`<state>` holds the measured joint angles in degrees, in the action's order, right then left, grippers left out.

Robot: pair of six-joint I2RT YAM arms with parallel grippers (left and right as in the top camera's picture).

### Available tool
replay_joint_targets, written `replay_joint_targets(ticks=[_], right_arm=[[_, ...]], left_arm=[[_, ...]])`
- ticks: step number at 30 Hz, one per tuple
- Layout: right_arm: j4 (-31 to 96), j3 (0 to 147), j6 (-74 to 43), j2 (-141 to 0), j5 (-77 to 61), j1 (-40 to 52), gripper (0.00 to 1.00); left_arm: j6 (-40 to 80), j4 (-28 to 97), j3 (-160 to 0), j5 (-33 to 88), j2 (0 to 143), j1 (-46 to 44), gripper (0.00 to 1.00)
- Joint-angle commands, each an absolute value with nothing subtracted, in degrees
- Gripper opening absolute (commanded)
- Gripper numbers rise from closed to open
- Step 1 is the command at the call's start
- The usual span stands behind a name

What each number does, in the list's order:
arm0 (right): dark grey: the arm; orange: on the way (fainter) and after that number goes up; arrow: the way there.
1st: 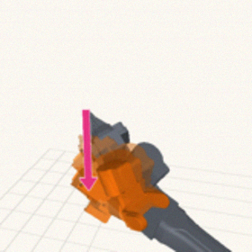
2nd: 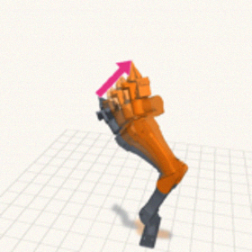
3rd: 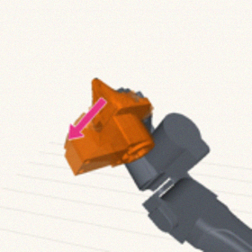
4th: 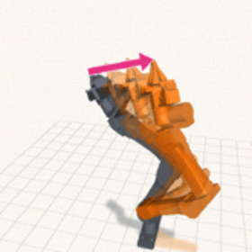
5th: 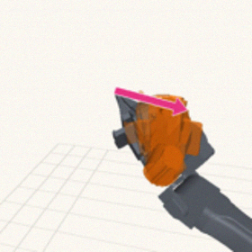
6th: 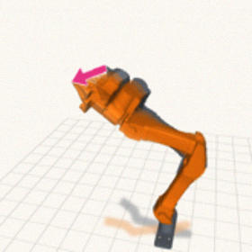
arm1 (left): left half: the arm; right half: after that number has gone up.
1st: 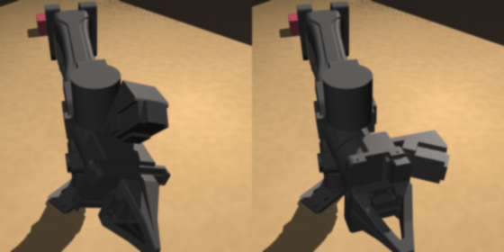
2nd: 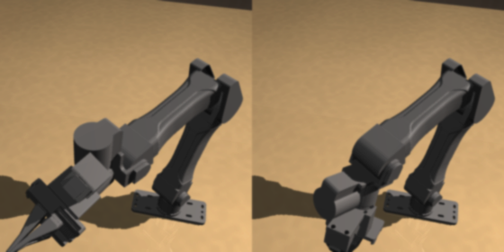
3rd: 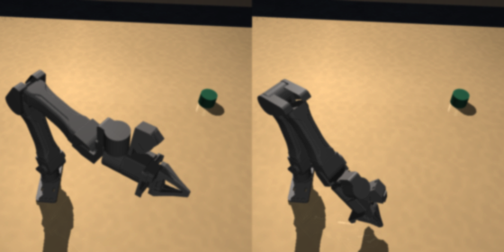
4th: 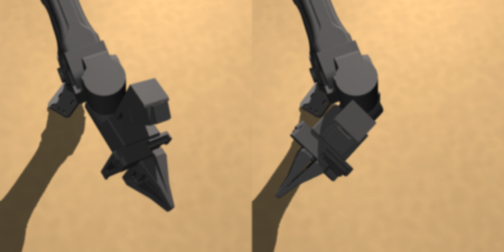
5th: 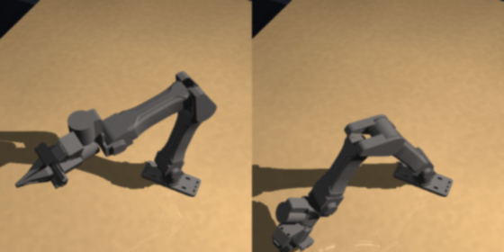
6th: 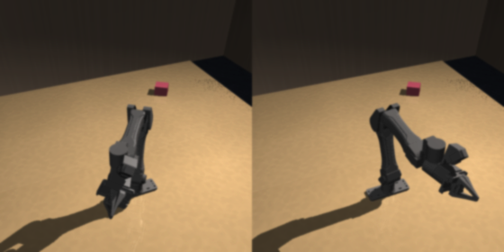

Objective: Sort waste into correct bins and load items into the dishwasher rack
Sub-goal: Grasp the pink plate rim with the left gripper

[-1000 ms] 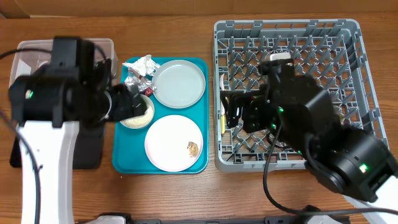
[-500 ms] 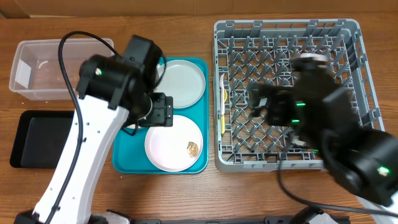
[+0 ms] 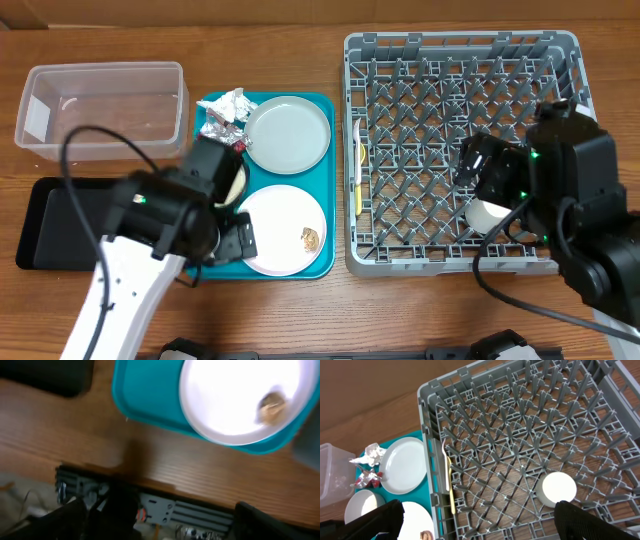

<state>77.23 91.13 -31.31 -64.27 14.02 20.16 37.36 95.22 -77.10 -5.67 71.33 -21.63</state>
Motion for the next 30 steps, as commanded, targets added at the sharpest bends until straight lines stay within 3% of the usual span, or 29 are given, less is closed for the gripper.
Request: replay_joint_targets(ticks=[1, 15, 19, 24, 27, 30], right_arm=[[77.0, 91.8, -31.5, -65.3, 14.1, 19.9, 1.0], [77.6, 91.7, -31.3, -67.6, 14.1, 19.9, 1.0], [78.1, 91.7, -31.3, -67.6, 14.0, 19.9, 1.0], [78.4, 91.7, -31.3, -67.6, 14.0, 19.9, 1.0], [78.4, 91.7, -31.4, -67.6, 14.0, 19.9, 1.0], [78.6, 91.7, -31.3, -67.6, 14.0, 19.9, 1.0]], left_arm=[[44.6, 91.7, -67.2, -6.6, 69.5, -21.3, 0.9], [46.0, 60.9, -43.7, -1.0, 69.8, -16.9, 0.79], [41.1, 51.6, -41.0, 0.7, 70.7, -11.1, 0.77], [36.4, 44.8, -40.1, 2.6, 74.3, -10.2, 0.77], [35.8, 42.6, -40.1, 2.8, 78.9, -10.2, 0.63], [34.7, 40.9, -40.1, 2.8, 82.1, -10.2, 0.57]])
